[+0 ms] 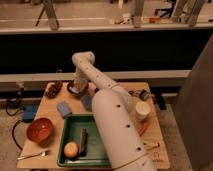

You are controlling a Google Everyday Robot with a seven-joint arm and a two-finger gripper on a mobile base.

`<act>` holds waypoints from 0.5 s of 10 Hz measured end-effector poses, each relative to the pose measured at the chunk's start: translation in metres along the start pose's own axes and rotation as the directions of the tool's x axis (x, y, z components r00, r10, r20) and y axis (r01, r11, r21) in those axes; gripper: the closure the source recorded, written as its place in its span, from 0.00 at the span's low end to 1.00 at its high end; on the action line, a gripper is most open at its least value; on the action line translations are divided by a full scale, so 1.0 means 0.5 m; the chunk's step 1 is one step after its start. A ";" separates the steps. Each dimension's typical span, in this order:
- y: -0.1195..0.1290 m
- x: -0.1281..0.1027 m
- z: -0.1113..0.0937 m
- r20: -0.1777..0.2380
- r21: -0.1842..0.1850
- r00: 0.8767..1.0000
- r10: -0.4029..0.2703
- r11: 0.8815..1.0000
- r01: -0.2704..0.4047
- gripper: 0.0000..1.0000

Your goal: Wipe purple bowl with towel

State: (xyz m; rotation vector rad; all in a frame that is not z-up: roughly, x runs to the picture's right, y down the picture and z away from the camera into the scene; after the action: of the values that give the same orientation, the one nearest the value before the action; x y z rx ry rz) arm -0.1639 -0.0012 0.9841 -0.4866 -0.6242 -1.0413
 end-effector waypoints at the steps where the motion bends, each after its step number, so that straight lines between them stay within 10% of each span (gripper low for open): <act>1: 0.007 0.006 -0.002 -0.012 -0.015 1.000 0.003 1.000 -0.003 1.00; 5: 0.006 0.050 -0.003 -0.067 -0.048 0.998 0.019 0.999 -0.022 1.00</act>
State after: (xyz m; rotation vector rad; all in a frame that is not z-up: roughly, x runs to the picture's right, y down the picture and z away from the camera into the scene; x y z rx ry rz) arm -0.1520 -0.0170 0.9996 -0.4980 -0.5353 -1.0509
